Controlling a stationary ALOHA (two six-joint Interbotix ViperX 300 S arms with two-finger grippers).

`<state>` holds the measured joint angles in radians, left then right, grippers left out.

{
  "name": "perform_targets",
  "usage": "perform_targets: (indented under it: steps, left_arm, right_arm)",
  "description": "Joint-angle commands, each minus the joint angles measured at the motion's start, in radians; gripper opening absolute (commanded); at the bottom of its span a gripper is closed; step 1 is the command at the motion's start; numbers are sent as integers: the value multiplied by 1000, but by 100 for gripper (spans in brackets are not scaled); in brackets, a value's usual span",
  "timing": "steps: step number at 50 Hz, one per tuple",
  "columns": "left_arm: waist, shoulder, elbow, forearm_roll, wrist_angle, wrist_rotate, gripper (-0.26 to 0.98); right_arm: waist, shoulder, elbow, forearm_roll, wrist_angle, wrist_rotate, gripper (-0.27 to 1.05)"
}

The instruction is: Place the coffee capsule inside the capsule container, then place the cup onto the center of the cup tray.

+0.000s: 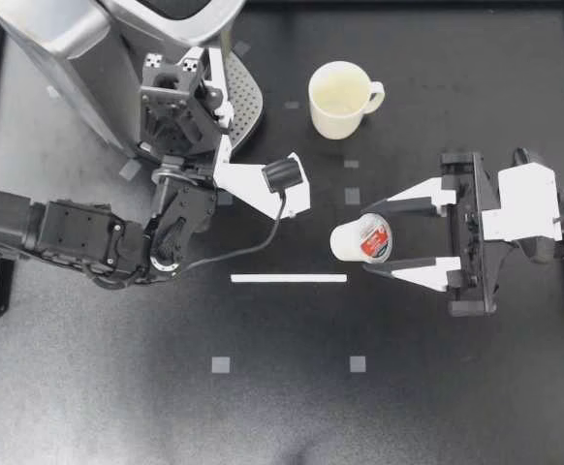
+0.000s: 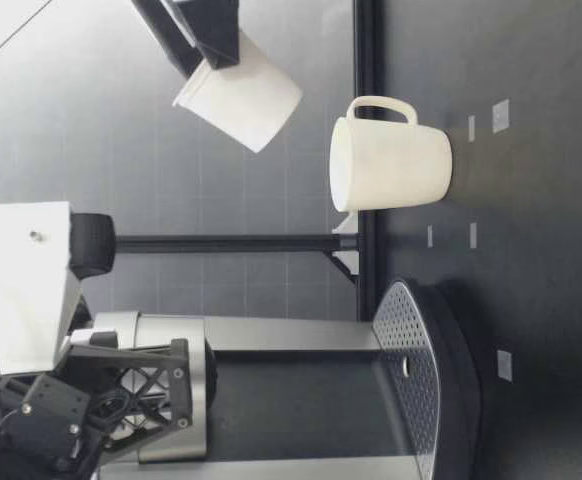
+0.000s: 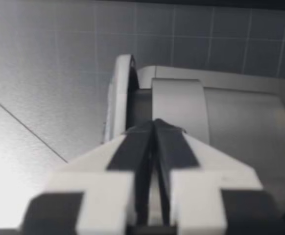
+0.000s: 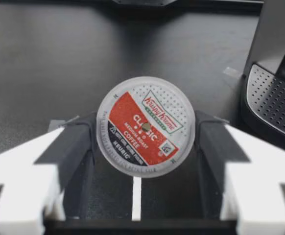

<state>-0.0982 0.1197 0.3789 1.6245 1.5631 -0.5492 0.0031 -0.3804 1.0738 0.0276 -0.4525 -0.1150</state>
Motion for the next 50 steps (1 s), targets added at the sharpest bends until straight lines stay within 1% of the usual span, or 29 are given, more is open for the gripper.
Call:
perform_targets:
  steps: [1, 9, 20, 30, 40, 50]
  left_arm:
    - [28, -77, -31, 38, 46, 18, 12]
    - [26, -109, -43, 71, 51, 23, 12]
    - [29, -164, -29, 75, 41, 11, 12]
    - [66, -206, 6, 75, 0, -48, 12]
    - [78, -262, 21, 75, -21, -89, 12]
    - [124, -330, 55, 74, -97, -202, 12]
  right_arm:
    - [-6, -12, -17, -2, -11, -2, 47]
    - [-6, -11, -17, -2, -11, 2, 47]
    - [-5, -9, -21, -2, -12, 2, 47]
    - [-6, -6, -28, -2, -17, 5, 47]
    - [-6, -11, -31, -2, -18, 11, 47]
    - [-6, -8, -38, -2, -23, 14, 47]
